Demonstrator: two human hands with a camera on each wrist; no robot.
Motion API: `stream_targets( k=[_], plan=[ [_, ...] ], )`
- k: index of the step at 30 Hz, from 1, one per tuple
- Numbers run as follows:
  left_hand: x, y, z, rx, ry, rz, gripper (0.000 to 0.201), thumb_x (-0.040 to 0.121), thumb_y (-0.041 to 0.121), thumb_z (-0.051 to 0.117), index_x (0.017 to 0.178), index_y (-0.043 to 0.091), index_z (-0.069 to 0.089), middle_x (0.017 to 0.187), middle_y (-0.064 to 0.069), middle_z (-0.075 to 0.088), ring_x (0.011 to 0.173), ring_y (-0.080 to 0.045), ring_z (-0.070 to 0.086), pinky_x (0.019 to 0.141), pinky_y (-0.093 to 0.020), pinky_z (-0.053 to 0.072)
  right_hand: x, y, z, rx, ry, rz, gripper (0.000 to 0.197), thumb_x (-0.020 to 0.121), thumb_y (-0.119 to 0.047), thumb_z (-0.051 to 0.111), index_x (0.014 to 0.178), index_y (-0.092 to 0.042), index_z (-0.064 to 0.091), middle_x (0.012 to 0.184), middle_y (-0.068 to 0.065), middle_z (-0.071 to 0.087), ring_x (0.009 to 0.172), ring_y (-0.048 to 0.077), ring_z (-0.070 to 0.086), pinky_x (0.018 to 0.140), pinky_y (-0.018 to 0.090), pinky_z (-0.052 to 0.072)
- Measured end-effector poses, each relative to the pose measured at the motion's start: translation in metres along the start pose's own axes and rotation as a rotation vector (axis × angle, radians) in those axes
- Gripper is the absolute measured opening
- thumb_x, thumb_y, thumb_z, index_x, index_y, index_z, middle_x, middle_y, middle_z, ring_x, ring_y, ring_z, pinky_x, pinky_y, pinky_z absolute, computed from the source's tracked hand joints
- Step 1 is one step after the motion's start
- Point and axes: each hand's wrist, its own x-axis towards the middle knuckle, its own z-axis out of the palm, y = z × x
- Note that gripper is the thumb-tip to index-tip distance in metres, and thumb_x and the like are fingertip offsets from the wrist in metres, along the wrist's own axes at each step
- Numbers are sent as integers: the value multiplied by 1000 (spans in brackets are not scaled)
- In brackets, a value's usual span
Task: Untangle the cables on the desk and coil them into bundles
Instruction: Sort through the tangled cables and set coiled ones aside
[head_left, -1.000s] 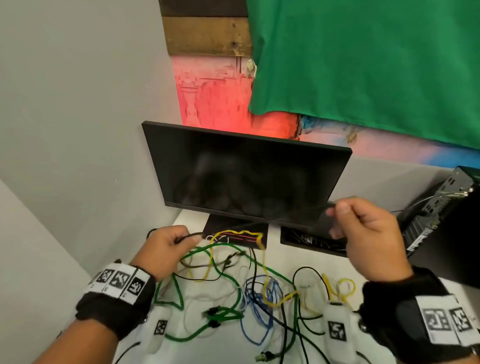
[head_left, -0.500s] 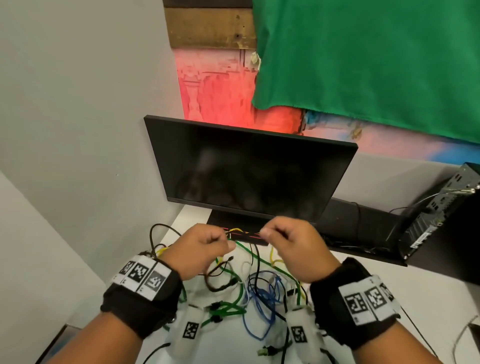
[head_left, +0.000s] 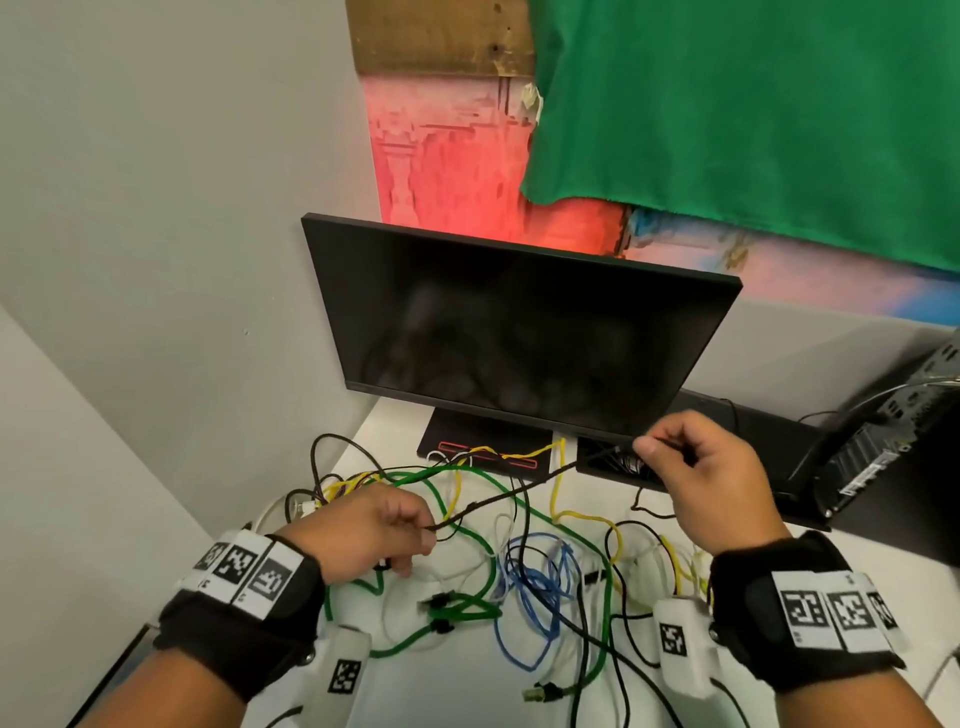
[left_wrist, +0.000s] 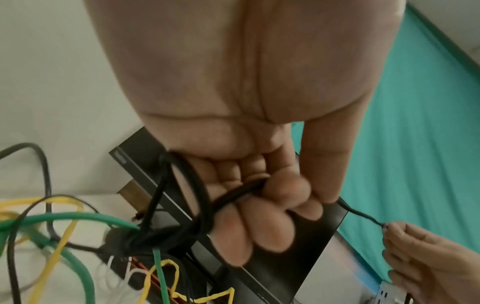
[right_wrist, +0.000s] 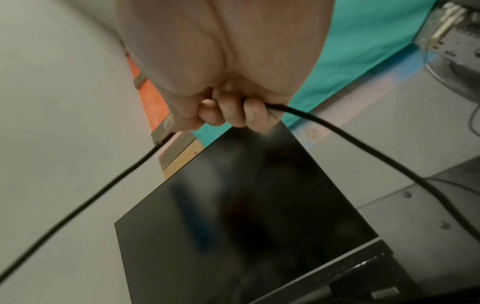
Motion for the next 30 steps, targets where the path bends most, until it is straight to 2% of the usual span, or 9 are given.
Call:
stream_targets(
  k=[4, 7, 10, 12, 16, 20, 22, 26, 30],
  plan=[
    [2, -6, -6, 323, 28, -39, 13, 90, 33, 64, 79, 32, 69, 80, 13, 71, 68, 6, 57, 67, -16, 45, 8, 18, -7, -16, 208, 56, 20, 91, -22, 68, 79, -36, 60, 72, -15, 61, 66, 0, 55, 57, 7, 41],
    [-2, -16, -5, 212, 2, -90, 8, 90, 20, 64, 86, 24, 69, 80, 0, 72, 70, -7, 65, 69, -21, 53, 11, 37, -22, -91, 309, 192, 21, 93, -25, 67, 74, -31, 59, 65, -8, 59, 64, 6, 55, 60, 23, 40],
    [-5, -16, -2, -55, -17, -61, 11, 95, 15, 59, 89, 13, 69, 79, -10, 73, 68, -22, 68, 64, -30, 53, 6, 47, -19, -303, 117, 352, 23, 93, -31, 65, 72, -24, 57, 81, 6, 63, 78, 28, 59, 67, 31, 40],
    [-3, -13, 1, -93, 9, -18, 16, 96, 16, 58, 87, 15, 70, 78, -12, 73, 67, -24, 67, 63, -30, 52, -1, 33, -6, -569, -48, 392, 9, 91, -38, 66, 93, -28, 66, 115, 9, 61, 102, 30, 57, 85, 39, 46],
    [6, 3, 14, -95, -54, 15, 21, 101, 15, 49, 93, 12, 69, 77, -9, 72, 68, -24, 67, 67, -35, 50, -26, -15, 40, -429, -353, 43, 55, 92, -49, 58, 144, -39, 43, 151, -14, 35, 138, 10, 34, 115, 37, 33],
    [12, 21, 23, -329, -109, 66, 26, 98, 24, 51, 97, 2, 66, 76, -17, 69, 67, -31, 66, 64, -34, 51, -39, -49, 82, -252, -633, -159, 45, 91, -53, 55, 132, -37, 56, 134, -17, 58, 126, 2, 45, 108, 24, 36],
    [12, 24, 25, -414, -56, 67, 31, 96, 27, 56, 96, -3, 62, 73, -20, 68, 62, -32, 66, 60, -33, 50, -37, -53, 85, -230, -599, -157, 35, 90, -51, 60, 120, -33, 62, 116, -16, 62, 110, 6, 53, 98, 31, 45],
    [18, 17, 37, -352, 236, 19, 20, 96, 16, 58, 80, 4, 57, 59, -14, 63, 46, -27, 60, 46, -28, 44, -44, -56, 85, -194, -488, -228, 63, 78, -67, 64, 131, -39, 48, 124, -18, 52, 114, 5, 51, 98, 27, 42],
    [24, 16, 46, -240, 367, 22, 18, 95, 18, 60, 77, 11, 62, 53, -8, 64, 41, -19, 56, 44, -26, 43, -53, -66, 94, -170, -460, -312, 38, 78, -63, 63, 107, -39, 54, 92, -12, 59, 85, 7, 54, 78, 28, 47]
  ],
)
